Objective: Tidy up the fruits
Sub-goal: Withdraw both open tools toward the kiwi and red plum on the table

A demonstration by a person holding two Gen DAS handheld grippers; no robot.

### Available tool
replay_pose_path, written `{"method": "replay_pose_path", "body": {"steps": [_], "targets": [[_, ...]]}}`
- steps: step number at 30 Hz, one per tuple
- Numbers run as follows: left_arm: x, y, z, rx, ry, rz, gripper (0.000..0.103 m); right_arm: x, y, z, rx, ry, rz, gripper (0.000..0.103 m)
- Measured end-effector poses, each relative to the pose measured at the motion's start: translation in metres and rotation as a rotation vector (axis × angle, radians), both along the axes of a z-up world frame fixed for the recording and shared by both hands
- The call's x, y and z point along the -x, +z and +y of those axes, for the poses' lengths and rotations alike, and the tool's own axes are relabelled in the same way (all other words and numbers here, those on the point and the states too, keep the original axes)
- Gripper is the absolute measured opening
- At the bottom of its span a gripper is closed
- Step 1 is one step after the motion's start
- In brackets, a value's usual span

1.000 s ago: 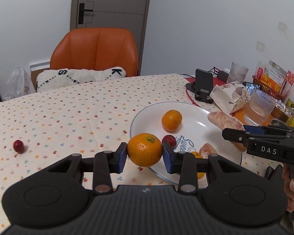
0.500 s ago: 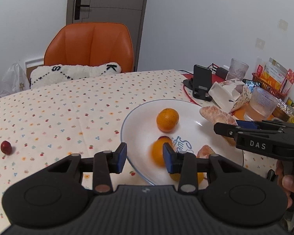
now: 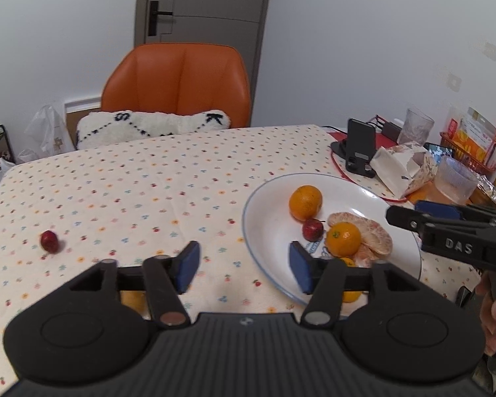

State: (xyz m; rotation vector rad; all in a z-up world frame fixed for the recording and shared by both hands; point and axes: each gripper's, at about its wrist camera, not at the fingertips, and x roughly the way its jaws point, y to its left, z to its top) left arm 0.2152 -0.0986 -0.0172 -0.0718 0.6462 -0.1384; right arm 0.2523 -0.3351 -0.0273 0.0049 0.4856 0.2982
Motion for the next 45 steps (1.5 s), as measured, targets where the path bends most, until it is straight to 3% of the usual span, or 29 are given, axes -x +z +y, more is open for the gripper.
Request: {"method": "replay_pose_path", "body": {"steps": [5,18,29,40,45], "targets": [[0.011,0.008,0.012,-0.012,0.040,-0.006,0.081,0.012,0.006,0.005,-0.010,0.003,-0.015,0.070],[0.038,0.021,0.048,-0.018,0.133,0.011,0.085,0.035,0.022,0.021,-0.071,0.051,-0.028,0.103],[0.061,0.032,0.076,-0.026,0.198,-0.044,0.103,0.051,0.030,0.047,-0.138,0.143,-0.019,0.103],[0.078,0.032,0.103,-0.006,0.222,-0.058,0.103,0.058,0.030,0.071,-0.165,0.162,-0.021,0.103],[0.085,0.031,0.118,0.010,0.227,-0.066,0.103,0.055,0.026,0.085,-0.185,0.187,0.019,0.103]]}}
